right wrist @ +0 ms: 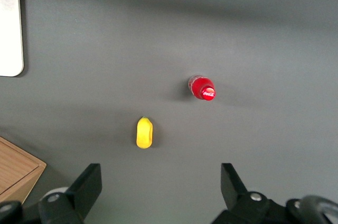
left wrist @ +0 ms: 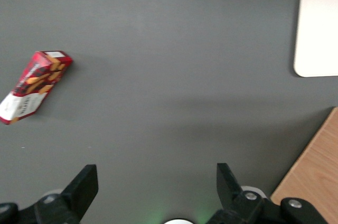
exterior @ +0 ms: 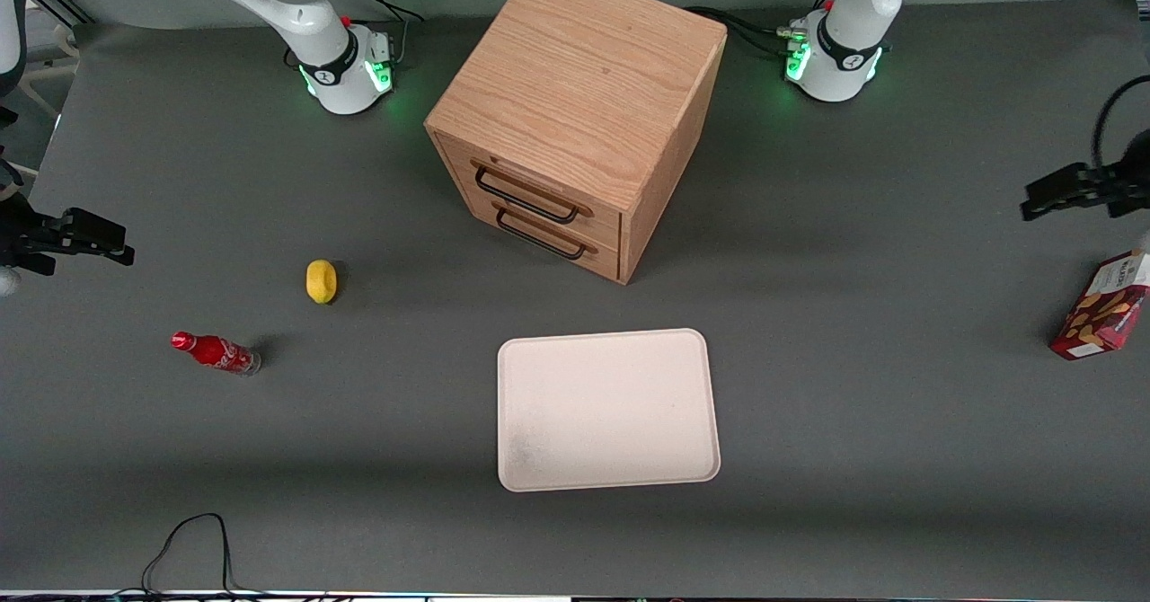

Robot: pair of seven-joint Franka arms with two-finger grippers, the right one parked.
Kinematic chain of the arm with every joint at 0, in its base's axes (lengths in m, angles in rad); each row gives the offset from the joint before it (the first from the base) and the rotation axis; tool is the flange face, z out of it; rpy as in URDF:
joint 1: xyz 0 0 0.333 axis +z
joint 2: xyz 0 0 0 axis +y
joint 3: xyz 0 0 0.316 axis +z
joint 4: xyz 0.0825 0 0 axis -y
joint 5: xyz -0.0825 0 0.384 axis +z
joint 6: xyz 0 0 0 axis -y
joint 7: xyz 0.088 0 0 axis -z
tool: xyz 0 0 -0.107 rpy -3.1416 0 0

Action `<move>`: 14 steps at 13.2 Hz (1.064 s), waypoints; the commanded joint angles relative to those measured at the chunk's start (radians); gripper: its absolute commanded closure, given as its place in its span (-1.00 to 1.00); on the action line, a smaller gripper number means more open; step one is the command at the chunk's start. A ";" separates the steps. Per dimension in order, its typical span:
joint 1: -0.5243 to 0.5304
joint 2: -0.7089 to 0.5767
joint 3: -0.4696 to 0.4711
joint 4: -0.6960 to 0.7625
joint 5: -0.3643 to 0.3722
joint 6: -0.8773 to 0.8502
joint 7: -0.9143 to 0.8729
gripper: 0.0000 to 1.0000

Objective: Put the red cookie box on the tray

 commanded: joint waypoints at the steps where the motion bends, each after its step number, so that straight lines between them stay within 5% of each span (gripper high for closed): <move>1: 0.070 0.034 0.005 0.033 0.013 0.015 0.167 -1.00; 8: 0.345 0.118 0.005 0.031 0.019 0.156 0.612 -1.00; 14: 0.481 0.223 0.005 0.028 0.008 0.305 0.873 -1.00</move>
